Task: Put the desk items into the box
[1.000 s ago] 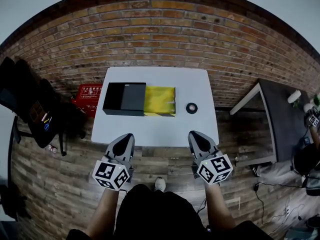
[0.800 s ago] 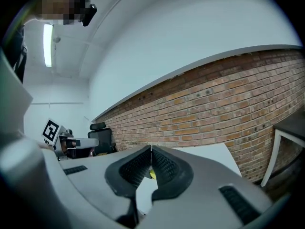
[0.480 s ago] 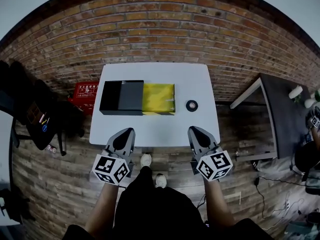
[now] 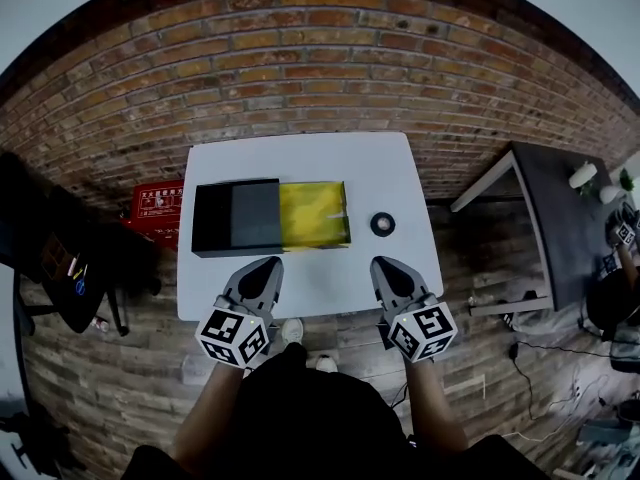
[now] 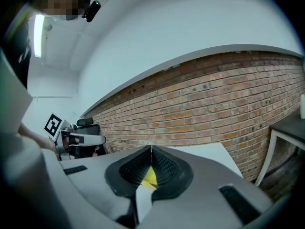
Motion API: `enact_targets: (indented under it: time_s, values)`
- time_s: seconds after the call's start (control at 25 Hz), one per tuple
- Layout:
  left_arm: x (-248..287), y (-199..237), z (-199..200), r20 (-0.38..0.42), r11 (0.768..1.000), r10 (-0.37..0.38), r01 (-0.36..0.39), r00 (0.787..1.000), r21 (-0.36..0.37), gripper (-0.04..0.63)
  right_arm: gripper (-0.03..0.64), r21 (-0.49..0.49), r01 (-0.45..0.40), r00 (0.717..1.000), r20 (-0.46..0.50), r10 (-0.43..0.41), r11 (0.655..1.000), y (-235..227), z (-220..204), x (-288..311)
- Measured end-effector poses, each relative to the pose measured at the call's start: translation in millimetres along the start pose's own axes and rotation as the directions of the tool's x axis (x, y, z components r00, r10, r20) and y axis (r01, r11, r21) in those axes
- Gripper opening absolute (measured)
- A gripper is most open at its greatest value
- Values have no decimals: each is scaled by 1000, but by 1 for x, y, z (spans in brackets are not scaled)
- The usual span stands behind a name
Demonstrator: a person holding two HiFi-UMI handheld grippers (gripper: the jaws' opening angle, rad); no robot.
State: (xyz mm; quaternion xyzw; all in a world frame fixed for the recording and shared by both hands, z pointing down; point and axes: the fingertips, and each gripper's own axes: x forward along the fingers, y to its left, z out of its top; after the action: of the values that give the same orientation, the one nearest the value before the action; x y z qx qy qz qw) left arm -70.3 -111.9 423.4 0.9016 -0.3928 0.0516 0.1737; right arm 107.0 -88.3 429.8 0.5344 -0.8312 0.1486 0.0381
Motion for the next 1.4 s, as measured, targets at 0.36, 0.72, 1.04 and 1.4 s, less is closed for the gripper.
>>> enact_targets:
  time_s: [0.36,0.72,1.04,1.4]
  values:
    - [44,13,-16,-94,986,-163,164,982,6,12,20,-13,44,999,-10,-44,999,1,0,40]
    - [80,2,-26,-149,967,-250,254,957,4,12,20,-18,65,997,-46,-66,998,-18,-14,54]
    - [127,-28,-48,-207,959,-281,284,937,-16,12,21,-45,72,986,-149,-78,996,-67,-50,55]
    - [181,-60,-83,-266,954,-297,295,917,-51,11,21,-33,107,953,-281,-112,994,-139,-105,71]
